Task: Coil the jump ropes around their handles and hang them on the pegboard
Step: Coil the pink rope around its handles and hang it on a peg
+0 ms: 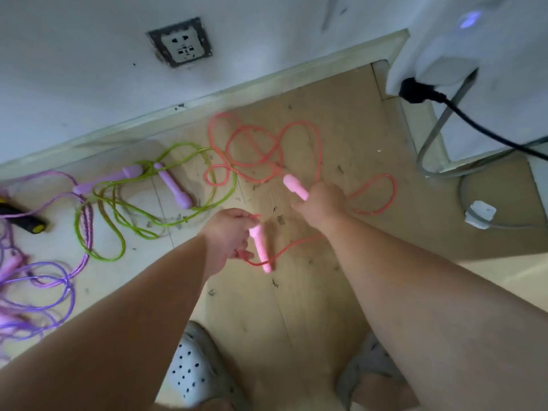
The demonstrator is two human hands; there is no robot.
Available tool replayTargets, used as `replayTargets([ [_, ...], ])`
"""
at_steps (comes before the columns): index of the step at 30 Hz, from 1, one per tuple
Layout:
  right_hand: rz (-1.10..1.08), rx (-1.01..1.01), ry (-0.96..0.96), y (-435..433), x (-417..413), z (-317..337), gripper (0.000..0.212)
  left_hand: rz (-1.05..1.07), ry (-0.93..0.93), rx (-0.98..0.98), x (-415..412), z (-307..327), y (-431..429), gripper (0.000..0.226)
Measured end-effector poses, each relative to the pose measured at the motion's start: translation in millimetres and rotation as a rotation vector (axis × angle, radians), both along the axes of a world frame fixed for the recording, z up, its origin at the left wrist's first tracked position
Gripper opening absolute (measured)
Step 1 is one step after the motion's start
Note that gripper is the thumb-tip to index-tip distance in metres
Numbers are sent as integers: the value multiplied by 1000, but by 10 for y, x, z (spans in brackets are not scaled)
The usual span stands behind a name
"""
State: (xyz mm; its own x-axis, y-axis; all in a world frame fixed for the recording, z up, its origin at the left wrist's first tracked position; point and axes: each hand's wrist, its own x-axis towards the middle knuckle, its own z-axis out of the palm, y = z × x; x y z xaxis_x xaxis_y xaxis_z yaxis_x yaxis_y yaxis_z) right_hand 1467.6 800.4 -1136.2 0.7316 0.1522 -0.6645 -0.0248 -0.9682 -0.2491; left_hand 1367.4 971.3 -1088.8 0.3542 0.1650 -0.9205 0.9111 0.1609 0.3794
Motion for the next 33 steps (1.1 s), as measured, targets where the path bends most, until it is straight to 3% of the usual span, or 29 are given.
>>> replayTargets([
  [4,-169,60,42,-449,-331,946,38,331,95,-148,-214,1007,-242,9],
  [7,-306,256,115,-693,-544,1879,24,545,119,-230,-362,1913,-424,10],
  [9,-381,351,201,-797,-652,2558,45,605,108,-251,-437,2560,-534,10],
  [10,-358,360,226,-840,-706,2893,46,606,96,-249,-485,2889,-594,10],
  [12,-330,389,245,-911,-808,3585,28,556,37,-238,-579,3578,-744,9],
  [14,-446,483,301,-966,-902,4309,34,481,-48,-194,-677,4254,-900,12],
  [18,-668,604,376,-1116,-1121,5632,18,192,-224,-60,-844,5494,-1087,20],
  [23,-277,441,150,-1511,-1190,6731,29,-255,-427,234,-862,6644,-1112,25],
  [27,-138,496,-5,-1988,-1141,7404,15,-524,-595,621,-977,7260,-1296,41],
  [29,-121,610,25,-2194,-1105,7676,26,-570,-760,783,-1099,7506,-1454,43],
  [31,-77,706,46,-2316,-1072,7888,22,-528,-936,843,-1213,7652,-1614,49],
  [33,-38,765,55,-2351,-1090,8058,21,-475,-998,927,-1297,7759,-1737,54],
])
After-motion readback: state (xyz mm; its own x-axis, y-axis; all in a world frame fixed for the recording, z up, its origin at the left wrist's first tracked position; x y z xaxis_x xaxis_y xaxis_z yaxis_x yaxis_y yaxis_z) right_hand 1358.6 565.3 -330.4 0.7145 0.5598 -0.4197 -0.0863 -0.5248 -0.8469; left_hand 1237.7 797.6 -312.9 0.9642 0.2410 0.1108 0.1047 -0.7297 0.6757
